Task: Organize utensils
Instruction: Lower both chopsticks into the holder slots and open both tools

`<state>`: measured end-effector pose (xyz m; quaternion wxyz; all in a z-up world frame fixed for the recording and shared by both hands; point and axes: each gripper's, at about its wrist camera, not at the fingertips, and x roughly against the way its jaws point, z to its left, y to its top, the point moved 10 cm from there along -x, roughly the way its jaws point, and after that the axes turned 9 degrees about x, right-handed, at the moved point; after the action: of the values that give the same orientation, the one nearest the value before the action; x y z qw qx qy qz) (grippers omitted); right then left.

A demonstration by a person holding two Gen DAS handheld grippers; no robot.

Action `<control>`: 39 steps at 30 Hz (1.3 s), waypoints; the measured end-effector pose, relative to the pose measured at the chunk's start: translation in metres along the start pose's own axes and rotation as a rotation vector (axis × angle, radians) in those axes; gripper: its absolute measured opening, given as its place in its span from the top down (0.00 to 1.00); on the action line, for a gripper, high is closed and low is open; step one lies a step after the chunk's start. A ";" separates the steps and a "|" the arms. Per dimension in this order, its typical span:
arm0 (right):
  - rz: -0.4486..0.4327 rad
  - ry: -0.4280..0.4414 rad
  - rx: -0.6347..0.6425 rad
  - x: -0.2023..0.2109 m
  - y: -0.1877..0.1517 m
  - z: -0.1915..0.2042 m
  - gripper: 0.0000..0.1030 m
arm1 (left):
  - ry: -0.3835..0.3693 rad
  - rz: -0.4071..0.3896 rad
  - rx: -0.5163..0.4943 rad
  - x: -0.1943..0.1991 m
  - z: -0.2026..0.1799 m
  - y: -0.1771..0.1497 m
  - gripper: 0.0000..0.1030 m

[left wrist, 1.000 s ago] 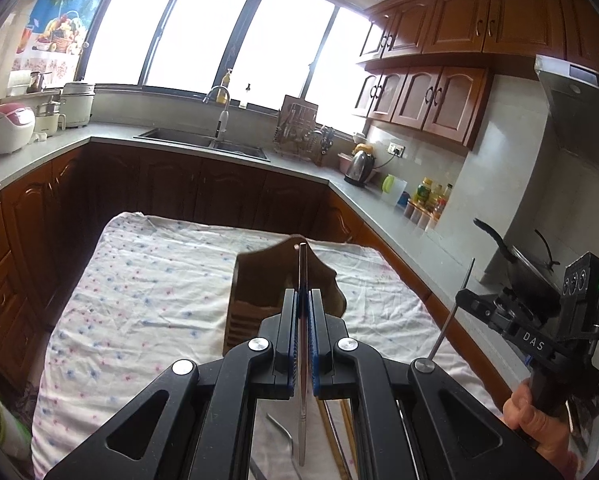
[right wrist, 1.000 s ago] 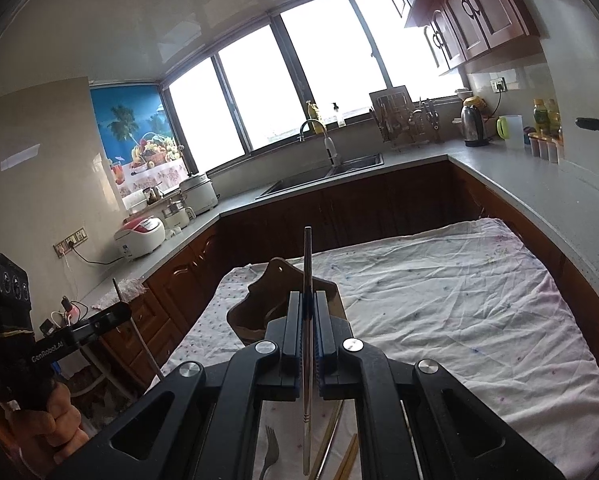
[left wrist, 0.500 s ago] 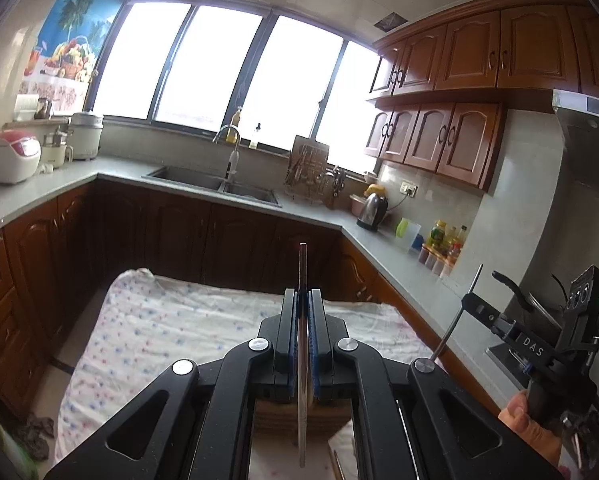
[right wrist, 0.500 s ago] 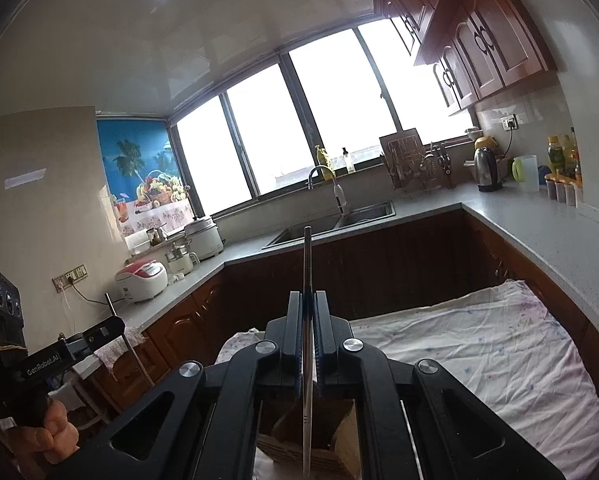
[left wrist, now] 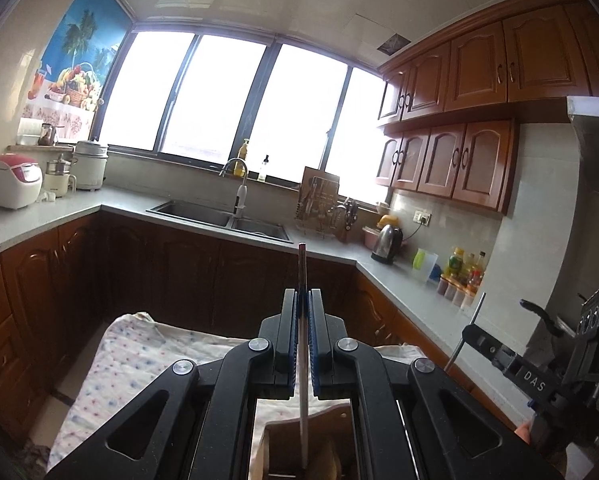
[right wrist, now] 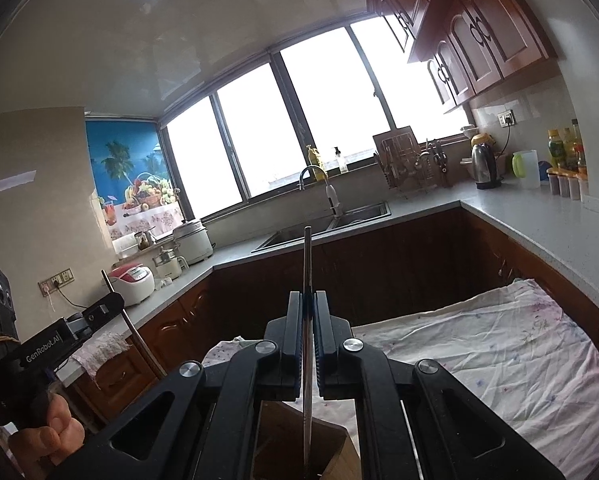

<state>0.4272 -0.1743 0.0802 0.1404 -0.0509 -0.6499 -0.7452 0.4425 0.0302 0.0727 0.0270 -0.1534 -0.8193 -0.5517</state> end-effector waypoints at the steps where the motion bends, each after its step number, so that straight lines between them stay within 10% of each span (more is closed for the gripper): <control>1: 0.003 -0.005 -0.003 -0.003 -0.007 -0.001 0.95 | 0.002 -0.003 0.001 -0.005 0.003 -0.007 0.97; 17: 0.070 -0.048 -0.061 -0.028 -0.073 -0.021 0.95 | 0.074 0.070 0.029 -0.072 0.026 -0.098 0.97; 31: 0.121 -0.039 -0.056 -0.033 -0.076 -0.021 0.95 | 0.070 0.105 0.050 -0.057 0.046 -0.073 0.95; 37: 0.132 -0.018 -0.073 -0.027 -0.076 -0.020 0.81 | 0.066 0.124 0.049 -0.053 0.046 -0.077 0.94; 39: 0.122 -0.017 -0.088 -0.021 -0.075 -0.023 0.51 | 0.064 0.131 0.053 -0.049 0.047 -0.078 0.85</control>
<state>0.4287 -0.1857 0.0001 0.1775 -0.1029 -0.6136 -0.7625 0.4726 0.0352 -0.0260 0.0935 -0.1881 -0.8207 -0.5314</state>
